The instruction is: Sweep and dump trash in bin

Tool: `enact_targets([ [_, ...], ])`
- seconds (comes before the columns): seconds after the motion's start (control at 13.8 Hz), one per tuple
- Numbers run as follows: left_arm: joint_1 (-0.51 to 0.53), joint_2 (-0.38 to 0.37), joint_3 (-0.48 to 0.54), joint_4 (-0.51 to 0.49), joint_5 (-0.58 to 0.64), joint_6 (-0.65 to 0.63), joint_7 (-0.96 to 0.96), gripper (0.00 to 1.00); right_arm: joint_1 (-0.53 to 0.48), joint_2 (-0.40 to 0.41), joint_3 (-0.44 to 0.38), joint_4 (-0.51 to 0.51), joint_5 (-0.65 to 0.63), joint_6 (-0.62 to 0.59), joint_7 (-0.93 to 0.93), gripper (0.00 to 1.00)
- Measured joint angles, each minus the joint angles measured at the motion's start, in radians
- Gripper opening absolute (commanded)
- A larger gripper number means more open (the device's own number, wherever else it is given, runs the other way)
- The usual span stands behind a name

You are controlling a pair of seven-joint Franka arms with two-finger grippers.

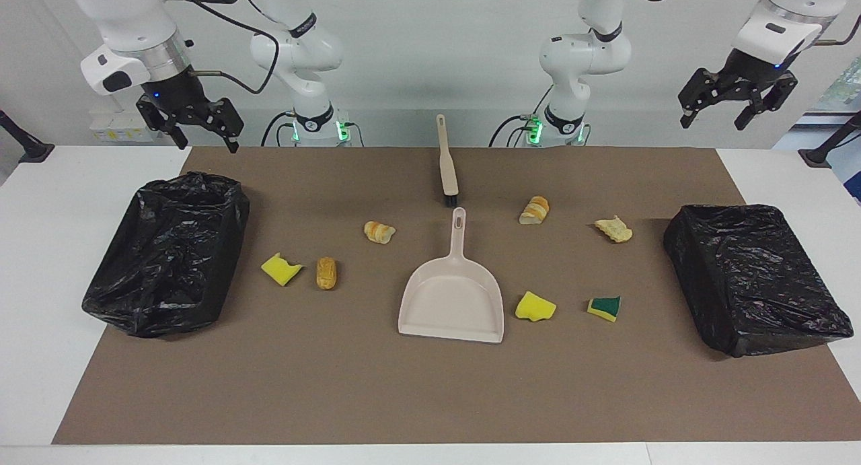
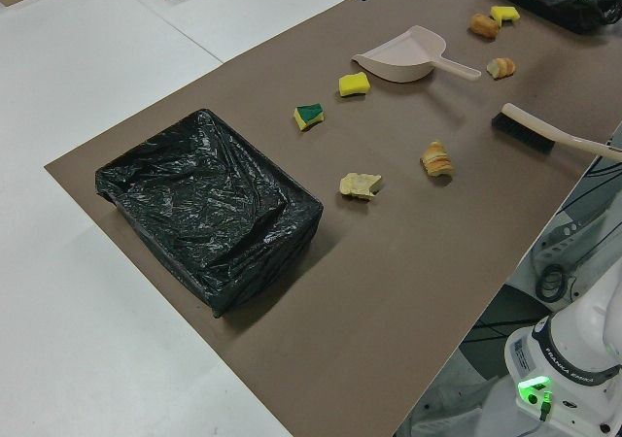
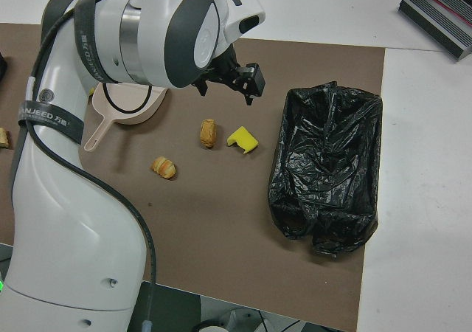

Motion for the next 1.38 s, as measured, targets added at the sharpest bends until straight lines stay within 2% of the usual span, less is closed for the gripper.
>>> enact_targets([
  [0.36,0.0,0.0,-0.002,0.0,0.0,-0.004,0.0,1.0,0.0,0.0,0.005,0.0,0.0,-0.015,0.0,1.0],
  [0.58,0.0,-0.001,-0.003,0.0,0.0,-0.006,0.0,1.0,0.001,0.0,0.057,-0.006,0.002,-0.012,0.001,1.0],
  [0.8,0.0,-0.002,-0.007,0.0,0.0,-0.006,0.0,1.0,0.018,0.01,0.111,-0.037,0.038,0.047,0.059,1.0],
  [1.38,-0.009,-0.008,-0.035,-0.016,-0.001,-0.006,-0.007,1.0,0.281,0.155,0.123,-0.063,0.043,0.273,0.448,1.0],
])
